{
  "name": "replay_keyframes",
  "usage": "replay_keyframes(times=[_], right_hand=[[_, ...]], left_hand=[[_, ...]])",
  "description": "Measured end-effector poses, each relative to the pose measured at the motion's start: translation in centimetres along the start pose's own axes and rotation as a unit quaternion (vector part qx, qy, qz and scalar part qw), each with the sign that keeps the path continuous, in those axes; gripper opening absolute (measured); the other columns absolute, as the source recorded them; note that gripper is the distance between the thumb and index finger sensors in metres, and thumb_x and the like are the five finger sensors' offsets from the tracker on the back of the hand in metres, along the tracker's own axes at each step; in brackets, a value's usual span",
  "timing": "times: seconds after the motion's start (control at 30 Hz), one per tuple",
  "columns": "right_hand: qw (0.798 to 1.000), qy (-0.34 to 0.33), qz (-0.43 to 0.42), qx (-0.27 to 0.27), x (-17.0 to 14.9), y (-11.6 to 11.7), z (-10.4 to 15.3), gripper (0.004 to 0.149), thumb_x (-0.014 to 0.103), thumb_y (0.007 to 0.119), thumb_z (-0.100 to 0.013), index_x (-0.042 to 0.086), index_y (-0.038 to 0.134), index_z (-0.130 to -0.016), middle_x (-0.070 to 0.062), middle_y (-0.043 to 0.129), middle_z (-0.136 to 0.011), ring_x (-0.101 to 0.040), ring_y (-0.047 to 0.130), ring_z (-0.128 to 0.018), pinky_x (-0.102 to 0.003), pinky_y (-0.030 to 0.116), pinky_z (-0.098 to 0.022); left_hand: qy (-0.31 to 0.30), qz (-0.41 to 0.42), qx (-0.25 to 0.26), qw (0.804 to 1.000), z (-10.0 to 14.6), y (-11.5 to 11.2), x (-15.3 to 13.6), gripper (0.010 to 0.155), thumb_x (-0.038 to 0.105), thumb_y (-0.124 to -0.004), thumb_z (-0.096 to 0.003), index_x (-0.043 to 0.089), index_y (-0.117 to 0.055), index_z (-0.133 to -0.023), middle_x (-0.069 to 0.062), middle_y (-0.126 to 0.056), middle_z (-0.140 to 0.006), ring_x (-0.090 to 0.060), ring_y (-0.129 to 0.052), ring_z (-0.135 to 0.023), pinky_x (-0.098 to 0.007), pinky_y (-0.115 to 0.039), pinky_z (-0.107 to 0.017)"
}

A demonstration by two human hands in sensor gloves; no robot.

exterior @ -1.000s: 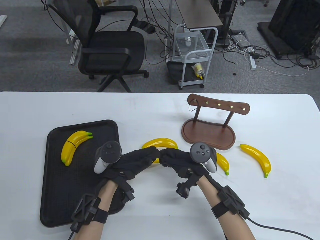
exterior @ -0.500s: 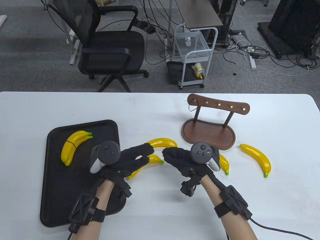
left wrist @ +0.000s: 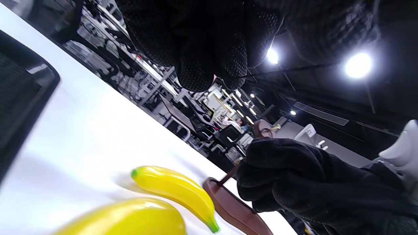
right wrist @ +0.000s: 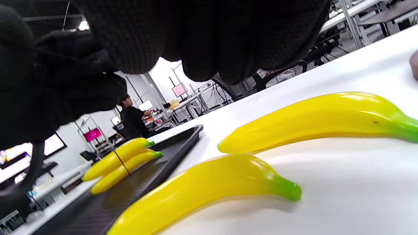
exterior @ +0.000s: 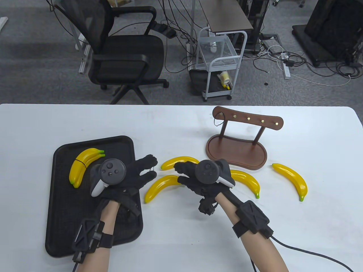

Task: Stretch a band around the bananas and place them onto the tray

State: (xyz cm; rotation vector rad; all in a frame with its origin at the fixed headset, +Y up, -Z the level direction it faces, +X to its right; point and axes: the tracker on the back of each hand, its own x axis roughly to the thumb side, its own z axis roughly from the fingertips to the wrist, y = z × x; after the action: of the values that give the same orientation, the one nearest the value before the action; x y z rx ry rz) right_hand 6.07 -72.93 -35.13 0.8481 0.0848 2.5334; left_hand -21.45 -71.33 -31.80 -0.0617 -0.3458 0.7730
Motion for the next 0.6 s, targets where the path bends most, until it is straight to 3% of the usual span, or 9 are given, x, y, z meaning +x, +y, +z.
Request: replay_keyframes(times=[0.3,0.6], right_hand=[[0.995,-0.018,0.092,0.026,0.6,3.4,-3.0,0.065,0.035,0.085,-0.049,0.018,0.059,-0.106,-0.009,0.072,-0.105,-0.037,0.079,-0.091,-0.052,0.073,-0.062],[0.988,-0.032,0.146,0.048,0.8,6.4,-4.3,0.068,0.037,0.087,-0.047,0.020,0.058,-0.106,-0.006,0.070,-0.106,-0.034,0.078,-0.092,-0.051,0.073,-0.063]], left_hand=[[0.042,-0.003,0.024,0.999,0.5,0.8,-2.7,0.068,0.057,-0.072,-0.0481,0.027,-0.059,-0.108,0.003,-0.074,-0.112,-0.024,-0.080,-0.104,-0.047,-0.061,-0.082],[0.055,0.004,0.028,0.998,0.6,0.9,-3.8,0.067,0.057,-0.072,-0.0482,0.028,-0.059,-0.107,0.004,-0.074,-0.112,-0.024,-0.080,-0.104,-0.047,-0.061,-0.083]])
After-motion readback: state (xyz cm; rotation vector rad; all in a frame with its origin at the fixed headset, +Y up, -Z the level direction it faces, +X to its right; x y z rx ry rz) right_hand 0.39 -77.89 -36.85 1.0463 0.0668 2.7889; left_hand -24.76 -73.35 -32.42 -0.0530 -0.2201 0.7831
